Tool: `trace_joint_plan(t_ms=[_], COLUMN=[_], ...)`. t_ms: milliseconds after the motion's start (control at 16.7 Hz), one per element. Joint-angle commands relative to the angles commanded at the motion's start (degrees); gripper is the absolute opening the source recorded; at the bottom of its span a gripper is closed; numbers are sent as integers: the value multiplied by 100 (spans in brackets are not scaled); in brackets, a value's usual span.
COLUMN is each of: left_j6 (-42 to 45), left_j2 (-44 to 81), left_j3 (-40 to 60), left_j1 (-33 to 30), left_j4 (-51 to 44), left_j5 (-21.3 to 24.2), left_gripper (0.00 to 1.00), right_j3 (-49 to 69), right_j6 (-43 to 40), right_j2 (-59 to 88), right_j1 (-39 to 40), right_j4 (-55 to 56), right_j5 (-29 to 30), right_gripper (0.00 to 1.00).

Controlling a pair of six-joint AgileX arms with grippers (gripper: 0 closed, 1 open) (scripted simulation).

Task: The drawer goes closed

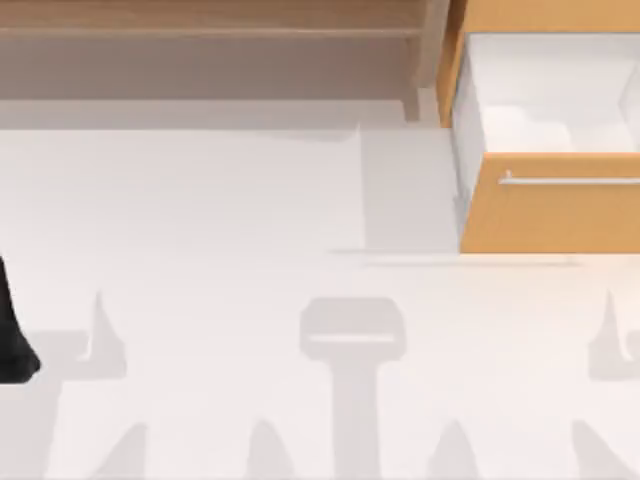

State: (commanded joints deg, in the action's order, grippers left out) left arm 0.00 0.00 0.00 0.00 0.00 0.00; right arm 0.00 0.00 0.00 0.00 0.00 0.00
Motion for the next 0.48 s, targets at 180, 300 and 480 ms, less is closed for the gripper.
trace_joint_plan(t_ms=[180, 300, 480], left_j6=[0, 0, 0], left_j2=[0, 0, 0], left_j3=[0, 0, 0], left_j1=[0, 0, 0], left_j4=[0, 0, 0], left_j5=[0, 0, 0], left_gripper=[100, 100, 100], right_j3=[59, 272, 778], right_j6=[0, 0, 1], right_j2=[77, 392, 1318], right_j1=[-50, -252, -779], right_j4=[65, 300, 863], right_j5=[-55, -266, -792], right_gripper=[100, 100, 100])
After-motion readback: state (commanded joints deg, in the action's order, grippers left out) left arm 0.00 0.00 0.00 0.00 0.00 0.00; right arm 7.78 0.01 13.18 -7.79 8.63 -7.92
